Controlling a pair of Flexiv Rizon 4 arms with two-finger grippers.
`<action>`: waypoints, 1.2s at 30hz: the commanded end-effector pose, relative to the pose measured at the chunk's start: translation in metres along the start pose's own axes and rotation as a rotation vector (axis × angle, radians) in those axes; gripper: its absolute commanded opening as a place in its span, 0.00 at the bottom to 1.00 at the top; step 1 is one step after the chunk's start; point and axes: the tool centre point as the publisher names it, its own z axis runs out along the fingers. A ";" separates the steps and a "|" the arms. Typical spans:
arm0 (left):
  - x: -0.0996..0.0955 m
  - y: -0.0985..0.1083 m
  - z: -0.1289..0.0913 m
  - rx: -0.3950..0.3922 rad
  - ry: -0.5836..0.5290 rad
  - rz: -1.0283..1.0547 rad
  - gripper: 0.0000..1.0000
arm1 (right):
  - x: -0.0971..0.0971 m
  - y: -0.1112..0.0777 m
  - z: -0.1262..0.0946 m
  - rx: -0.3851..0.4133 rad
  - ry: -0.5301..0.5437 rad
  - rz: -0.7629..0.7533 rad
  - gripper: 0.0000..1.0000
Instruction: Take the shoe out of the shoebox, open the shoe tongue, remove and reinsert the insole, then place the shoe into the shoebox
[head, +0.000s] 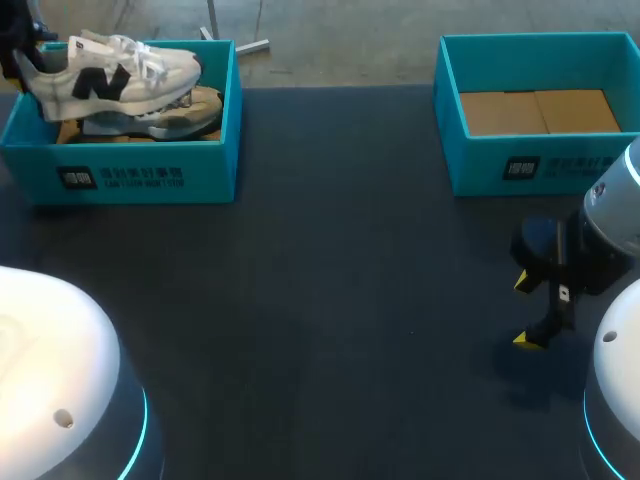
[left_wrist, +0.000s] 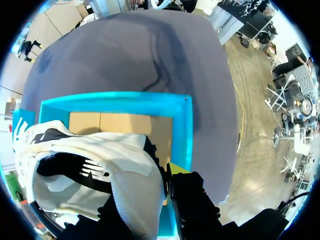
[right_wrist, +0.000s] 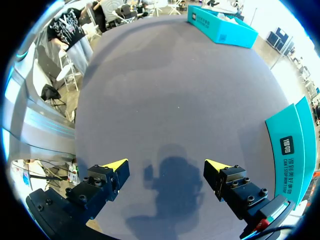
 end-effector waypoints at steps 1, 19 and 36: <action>0.002 -0.021 -0.029 -0.050 0.006 0.009 0.00 | 0.001 -0.001 0.001 -0.002 -0.003 -0.001 1.00; -0.009 -0.045 -0.123 -0.067 0.022 0.066 0.00 | 0.001 -0.001 0.001 -0.002 -0.003 -0.001 1.00; -0.066 -0.167 -0.129 -0.085 0.039 0.117 0.00 | 0.001 -0.001 0.001 -0.002 -0.003 -0.001 1.00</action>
